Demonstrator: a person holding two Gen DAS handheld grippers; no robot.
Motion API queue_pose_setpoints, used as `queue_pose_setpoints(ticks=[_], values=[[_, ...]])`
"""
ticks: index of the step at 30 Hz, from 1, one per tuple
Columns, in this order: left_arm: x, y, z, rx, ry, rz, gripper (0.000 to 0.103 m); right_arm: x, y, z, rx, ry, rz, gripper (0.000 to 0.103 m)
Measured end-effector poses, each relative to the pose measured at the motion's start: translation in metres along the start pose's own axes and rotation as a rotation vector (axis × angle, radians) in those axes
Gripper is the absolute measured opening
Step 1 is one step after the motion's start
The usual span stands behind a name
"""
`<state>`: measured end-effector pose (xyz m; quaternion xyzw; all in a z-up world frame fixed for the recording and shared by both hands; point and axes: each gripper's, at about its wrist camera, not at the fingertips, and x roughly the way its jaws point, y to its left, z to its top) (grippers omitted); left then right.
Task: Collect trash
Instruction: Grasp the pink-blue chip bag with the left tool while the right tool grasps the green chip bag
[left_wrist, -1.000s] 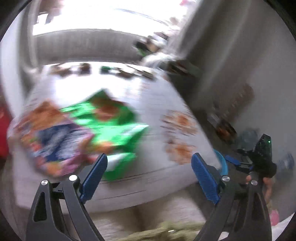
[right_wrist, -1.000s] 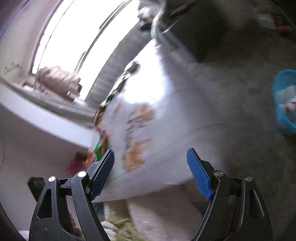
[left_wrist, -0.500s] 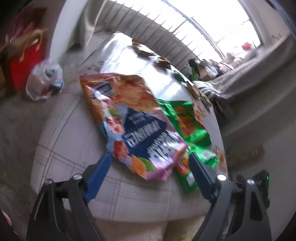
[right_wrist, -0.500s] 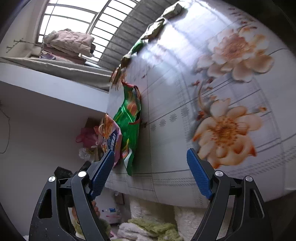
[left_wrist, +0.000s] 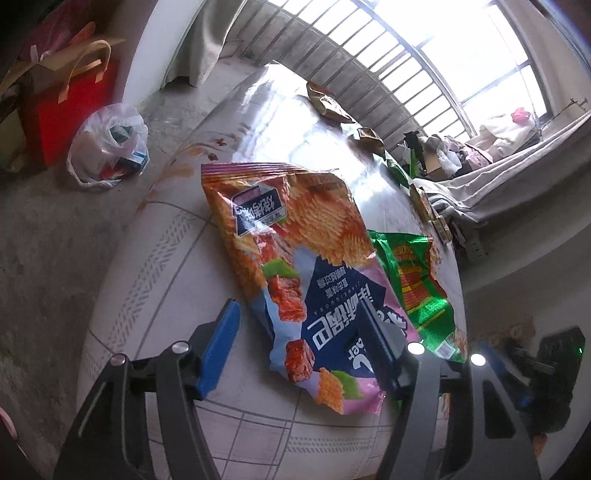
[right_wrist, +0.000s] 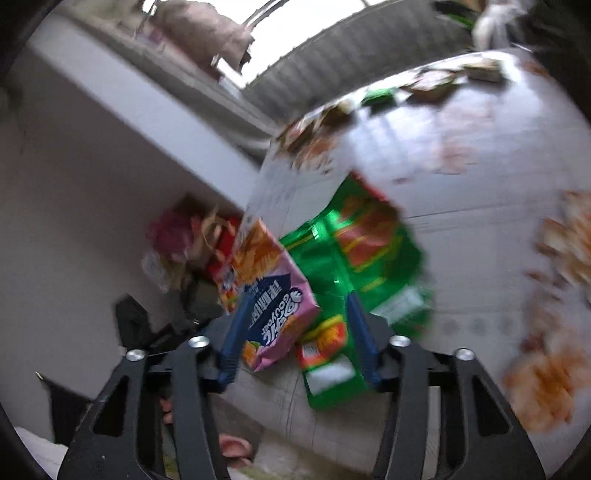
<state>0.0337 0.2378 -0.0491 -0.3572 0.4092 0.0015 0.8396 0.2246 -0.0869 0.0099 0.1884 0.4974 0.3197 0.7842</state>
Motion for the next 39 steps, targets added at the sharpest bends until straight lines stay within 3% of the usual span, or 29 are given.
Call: queue_pose_setpoints(ticks=[3,6,12,16,22,25,27,28,31,32,33,36,39], values=[[0.000,0.001,0.004,-0.007,-0.015,0.008,0.063,0.043,0.008,0.000,-0.032,0.086,-0.033,0.015],[-0.001,0.004,0.009,-0.016,-0.030,0.018,0.063,0.071,0.010,-0.009,-0.054,0.143,-0.073,0.008],[0.006,0.008,0.024,-0.031,-0.056,0.032,0.063,0.085,0.003,-0.018,-0.046,0.176,-0.107,0.004],[0.018,0.007,0.034,-0.047,-0.040,-0.008,0.063,0.082,0.004,-0.019,-0.052,0.174,-0.113,0.003],[0.027,0.000,0.023,-0.090,0.036,-0.192,0.062,0.084,0.006,-0.017,-0.042,0.162,-0.101,0.003],[0.031,-0.008,0.013,-0.062,0.044,-0.175,0.048,0.081,0.000,-0.017,-0.032,0.156,-0.091,0.002],[0.034,-0.013,0.010,-0.035,0.040,-0.108,0.020,0.077,-0.004,-0.017,-0.034,0.157,-0.093,0.002],[0.036,-0.013,0.009,-0.033,0.042,-0.098,0.017,0.076,-0.005,-0.017,-0.035,0.162,-0.092,0.002],[0.039,-0.014,0.008,-0.024,0.050,-0.116,0.009,0.060,-0.003,-0.017,-0.050,0.165,-0.091,0.009],[0.038,-0.018,0.008,0.007,0.045,-0.099,0.009,0.049,-0.004,-0.017,-0.056,0.147,-0.098,0.019],[0.039,-0.021,0.007,0.031,0.041,-0.089,0.009,0.038,-0.005,-0.016,-0.057,0.120,-0.103,0.029],[0.037,-0.030,0.005,0.112,0.029,-0.053,0.009,-0.015,-0.025,-0.012,0.013,0.000,-0.094,0.043],[0.041,-0.034,0.001,0.162,0.032,-0.030,0.009,-0.051,-0.053,-0.013,0.128,-0.082,-0.087,0.047]])
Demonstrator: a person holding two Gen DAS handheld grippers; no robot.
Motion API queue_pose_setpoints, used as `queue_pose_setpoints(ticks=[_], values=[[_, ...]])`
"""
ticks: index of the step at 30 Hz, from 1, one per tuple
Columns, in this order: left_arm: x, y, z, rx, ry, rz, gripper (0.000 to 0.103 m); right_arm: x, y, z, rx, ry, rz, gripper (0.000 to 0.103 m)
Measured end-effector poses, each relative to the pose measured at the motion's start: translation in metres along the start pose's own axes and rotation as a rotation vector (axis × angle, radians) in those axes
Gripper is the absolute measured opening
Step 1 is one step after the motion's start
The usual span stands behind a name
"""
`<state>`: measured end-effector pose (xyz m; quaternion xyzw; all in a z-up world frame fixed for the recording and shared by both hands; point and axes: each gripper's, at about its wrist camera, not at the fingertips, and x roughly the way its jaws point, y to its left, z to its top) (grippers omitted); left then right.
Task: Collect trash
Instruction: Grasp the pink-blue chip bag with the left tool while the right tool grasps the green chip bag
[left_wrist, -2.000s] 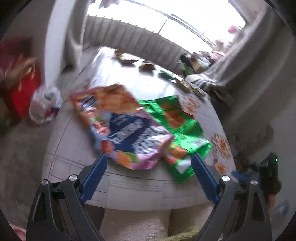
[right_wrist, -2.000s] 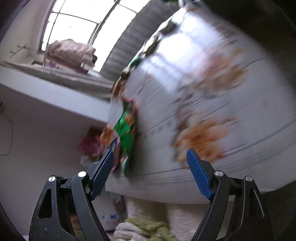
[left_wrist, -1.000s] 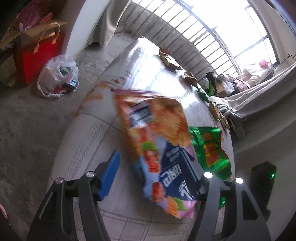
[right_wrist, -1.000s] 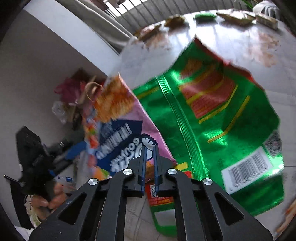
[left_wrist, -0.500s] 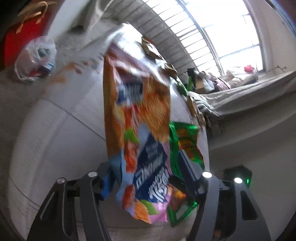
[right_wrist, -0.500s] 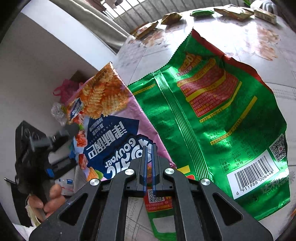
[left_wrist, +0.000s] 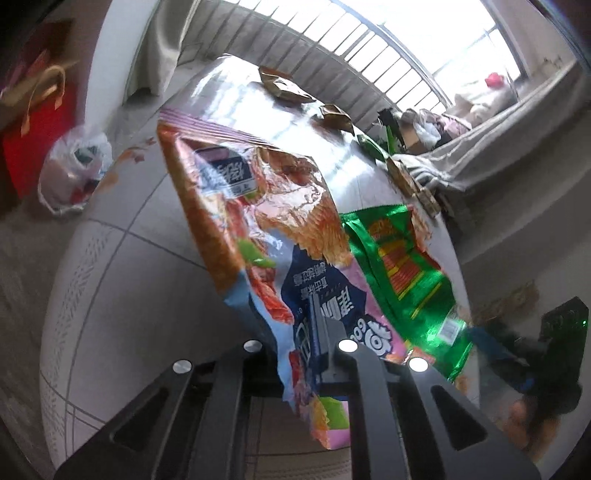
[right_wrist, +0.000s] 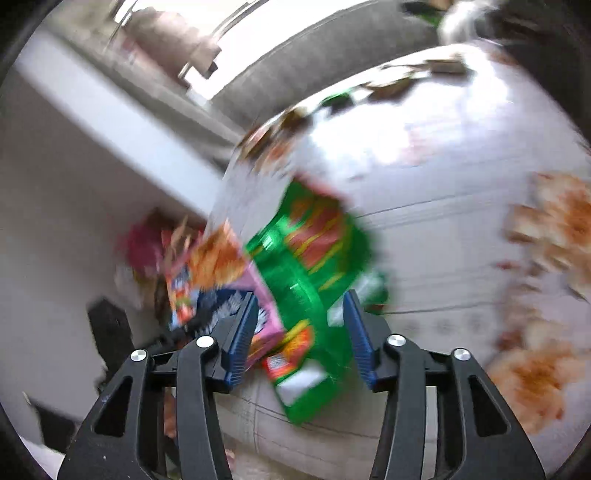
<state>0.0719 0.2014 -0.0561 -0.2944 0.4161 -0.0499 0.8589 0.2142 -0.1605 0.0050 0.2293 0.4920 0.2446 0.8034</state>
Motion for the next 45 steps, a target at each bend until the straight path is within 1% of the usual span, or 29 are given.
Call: queue_pose_setpoints(ticks=[1,2,3,5,6,7,10,13,16,18,21,22,24,25,27,31,33,36,40,45], values=[[0.002,-0.001,0.000,0.006,0.004,0.004,0.009,-0.010,-0.013,0.001,0.049,-0.021,0.009,0.048],[0.003,-0.001,-0.001,0.014,0.007,0.008,0.009,-0.017,-0.026,0.000,0.090,-0.033,0.019,0.052],[0.004,-0.001,-0.001,0.024,0.008,0.013,0.009,-0.019,-0.035,0.000,0.120,-0.033,0.022,0.052],[0.006,-0.001,-0.001,0.031,0.013,0.019,0.009,-0.018,-0.051,-0.005,0.190,-0.005,0.047,0.052],[0.005,0.000,-0.001,0.032,0.015,0.020,0.009,-0.016,-0.056,-0.012,0.222,0.013,0.080,0.052],[0.006,0.001,-0.001,0.034,0.016,0.021,0.009,-0.009,-0.060,-0.018,0.259,0.043,0.130,0.053],[0.006,0.002,-0.001,0.041,0.015,0.030,0.009,0.008,-0.051,-0.029,0.274,0.095,0.190,0.054],[0.006,0.002,-0.003,0.044,0.017,0.037,0.009,0.020,-0.041,-0.030,0.263,0.142,0.225,0.055],[0.008,0.002,-0.003,0.033,0.023,0.040,0.009,0.024,-0.036,-0.030,0.262,0.159,0.249,0.055],[0.007,0.001,-0.002,0.039,0.020,0.044,0.009,0.023,-0.036,-0.029,0.266,0.161,0.255,0.055],[0.008,0.000,-0.003,0.044,0.021,0.050,0.009,0.028,-0.035,-0.029,0.258,0.161,0.236,0.055],[0.008,0.000,-0.003,0.045,0.022,0.051,0.009,0.033,-0.035,-0.028,0.256,0.163,0.231,0.053],[0.008,-0.001,-0.003,0.050,0.023,0.054,0.009,0.043,-0.038,-0.028,0.267,0.169,0.230,0.040],[0.009,-0.002,-0.003,0.053,0.024,0.057,0.009,0.047,-0.039,-0.027,0.272,0.172,0.236,0.037],[0.009,-0.004,-0.004,0.056,0.025,0.060,0.009,0.052,-0.039,-0.025,0.275,0.166,0.229,0.027],[0.009,-0.005,-0.004,0.058,0.024,0.066,0.009,0.059,-0.039,-0.021,0.298,0.152,0.233,0.020],[0.009,-0.007,-0.004,0.059,0.022,0.068,0.009,0.061,-0.041,-0.022,0.313,0.149,0.233,0.014],[0.006,-0.010,-0.005,0.065,0.019,0.062,0.009,0.061,-0.049,-0.025,0.345,0.143,0.258,0.009],[0.003,-0.015,-0.003,0.077,0.016,0.044,0.009,0.056,-0.057,-0.027,0.385,0.125,0.291,0.007],[0.003,-0.024,0.001,0.066,0.026,-0.016,0.006,0.042,-0.064,-0.029,0.403,0.082,0.295,0.005]])
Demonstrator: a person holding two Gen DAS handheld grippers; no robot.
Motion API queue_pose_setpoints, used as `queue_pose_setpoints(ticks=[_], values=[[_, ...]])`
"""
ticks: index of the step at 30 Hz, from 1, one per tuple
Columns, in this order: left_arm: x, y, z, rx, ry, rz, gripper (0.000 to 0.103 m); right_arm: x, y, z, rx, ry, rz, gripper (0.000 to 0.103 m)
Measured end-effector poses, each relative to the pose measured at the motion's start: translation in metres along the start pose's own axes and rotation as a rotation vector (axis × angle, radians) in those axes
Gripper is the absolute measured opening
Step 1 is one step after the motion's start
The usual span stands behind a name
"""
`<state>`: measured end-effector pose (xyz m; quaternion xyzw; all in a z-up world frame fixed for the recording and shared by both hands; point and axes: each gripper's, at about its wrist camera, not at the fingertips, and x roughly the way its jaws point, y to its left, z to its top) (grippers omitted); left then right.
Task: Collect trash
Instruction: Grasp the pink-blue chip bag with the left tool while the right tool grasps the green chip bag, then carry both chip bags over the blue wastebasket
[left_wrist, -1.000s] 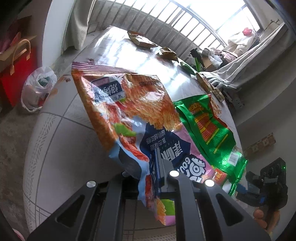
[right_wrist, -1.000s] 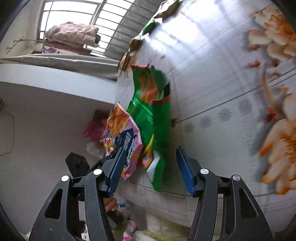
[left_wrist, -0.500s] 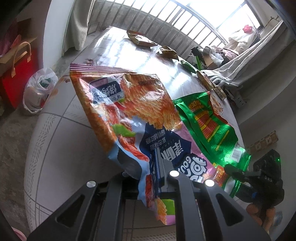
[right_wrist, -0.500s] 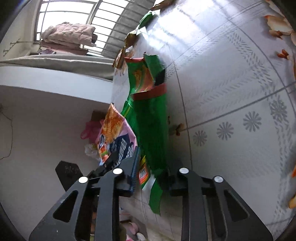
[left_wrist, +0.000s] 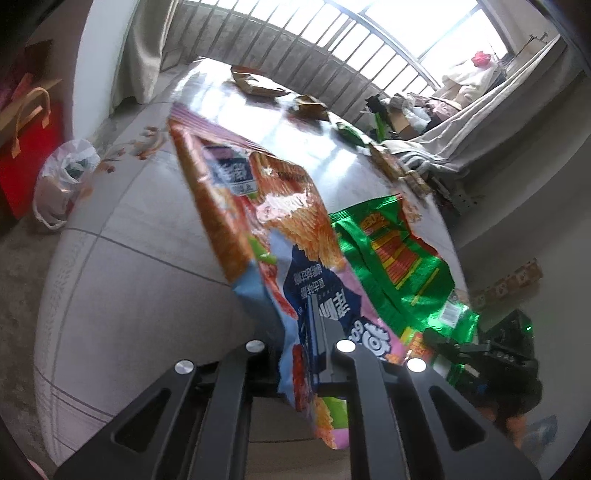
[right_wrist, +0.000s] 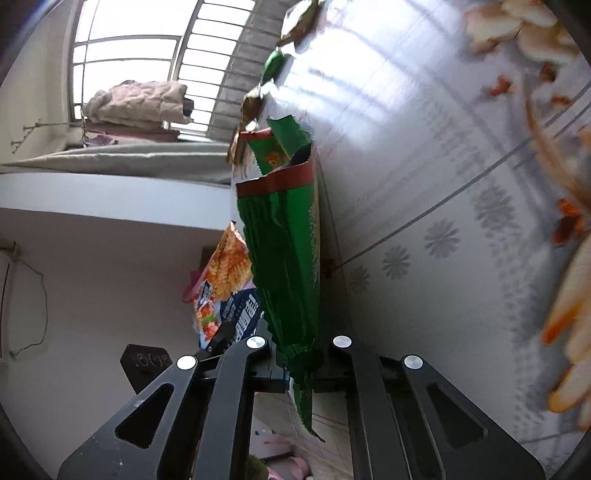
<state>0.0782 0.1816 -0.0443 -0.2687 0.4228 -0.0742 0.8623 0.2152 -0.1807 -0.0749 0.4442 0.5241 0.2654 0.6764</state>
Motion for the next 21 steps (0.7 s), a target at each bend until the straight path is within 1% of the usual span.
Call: queue_pose_setpoints(ticks=[6,8,12,17,21], values=[[-0.007,-0.022,0.007,0.005,0.007,-0.107,0.002,-0.031,0.001,0.001,-0.030,-0.089,-0.011,0.003],[-0.011,-0.031,0.007,0.011,0.004,-0.136,0.000,-0.047,-0.003,0.002,-0.028,-0.124,0.005,0.003],[-0.014,-0.049,0.008,0.018,0.007,-0.189,0.000,-0.083,-0.014,0.004,-0.009,-0.203,0.030,0.003],[-0.014,-0.076,0.005,0.051,0.019,-0.225,0.000,-0.120,-0.029,0.001,0.023,-0.284,0.065,0.003],[-0.013,-0.107,0.003,0.099,0.036,-0.267,0.000,-0.153,-0.043,-0.007,0.041,-0.348,0.097,0.003]])
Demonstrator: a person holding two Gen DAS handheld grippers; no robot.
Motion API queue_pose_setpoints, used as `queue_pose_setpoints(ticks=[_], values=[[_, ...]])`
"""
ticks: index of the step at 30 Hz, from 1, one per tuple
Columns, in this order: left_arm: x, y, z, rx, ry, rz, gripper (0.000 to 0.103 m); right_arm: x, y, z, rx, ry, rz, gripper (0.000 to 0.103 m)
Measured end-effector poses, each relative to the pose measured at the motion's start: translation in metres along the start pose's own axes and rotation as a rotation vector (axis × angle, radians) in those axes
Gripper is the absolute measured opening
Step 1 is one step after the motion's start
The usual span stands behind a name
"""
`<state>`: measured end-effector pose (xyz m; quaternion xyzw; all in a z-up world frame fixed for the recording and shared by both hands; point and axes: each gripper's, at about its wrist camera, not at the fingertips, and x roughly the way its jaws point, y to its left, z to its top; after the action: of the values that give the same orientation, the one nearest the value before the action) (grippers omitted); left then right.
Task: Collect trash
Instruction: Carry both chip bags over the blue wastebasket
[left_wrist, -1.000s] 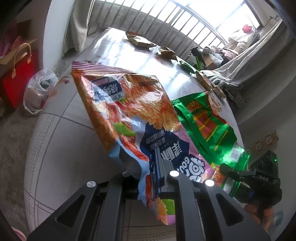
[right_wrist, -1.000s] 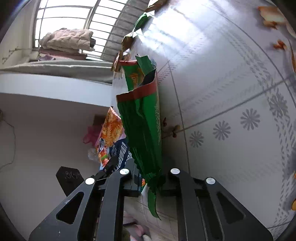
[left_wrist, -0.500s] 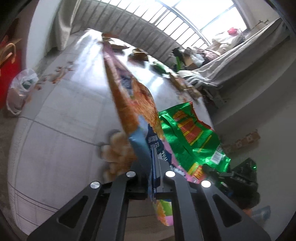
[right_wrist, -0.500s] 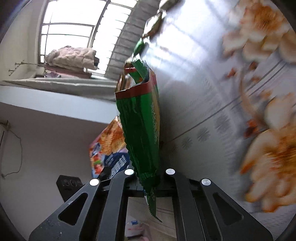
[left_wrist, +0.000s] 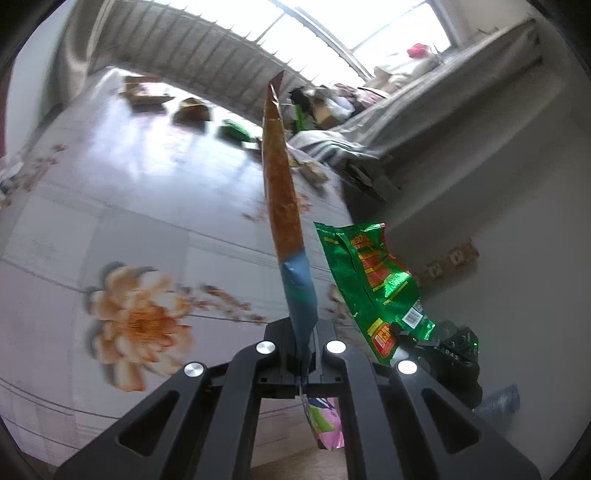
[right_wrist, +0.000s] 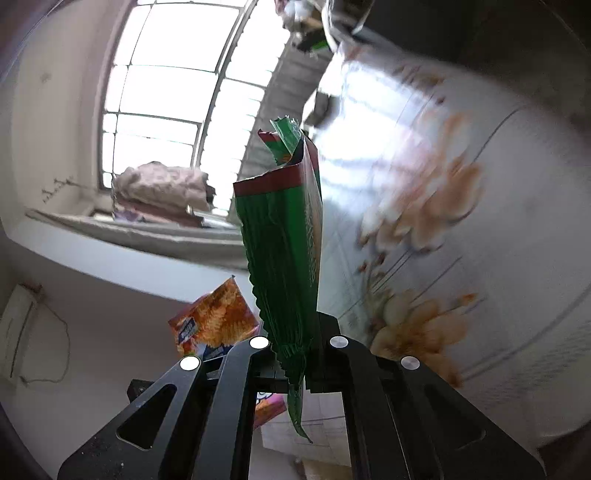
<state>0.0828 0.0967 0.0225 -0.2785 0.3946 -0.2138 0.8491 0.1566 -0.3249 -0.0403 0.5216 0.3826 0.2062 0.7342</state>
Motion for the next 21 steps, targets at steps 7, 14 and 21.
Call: queue_pose_setpoints(ticks=[7,14,21], values=[[0.033,-0.062,-0.001,0.106,0.071,-0.077,0.000,-0.072,-0.018,0.007,0.037,-0.148,0.054,0.003],[0.084,-0.137,-0.010,0.235,0.161,-0.152,0.000,-0.145,-0.045,0.004,0.096,-0.313,0.067,0.003],[0.138,-0.197,-0.029,0.321,0.254,-0.211,0.000,-0.208,-0.084,-0.011,0.174,-0.441,0.051,0.003]])
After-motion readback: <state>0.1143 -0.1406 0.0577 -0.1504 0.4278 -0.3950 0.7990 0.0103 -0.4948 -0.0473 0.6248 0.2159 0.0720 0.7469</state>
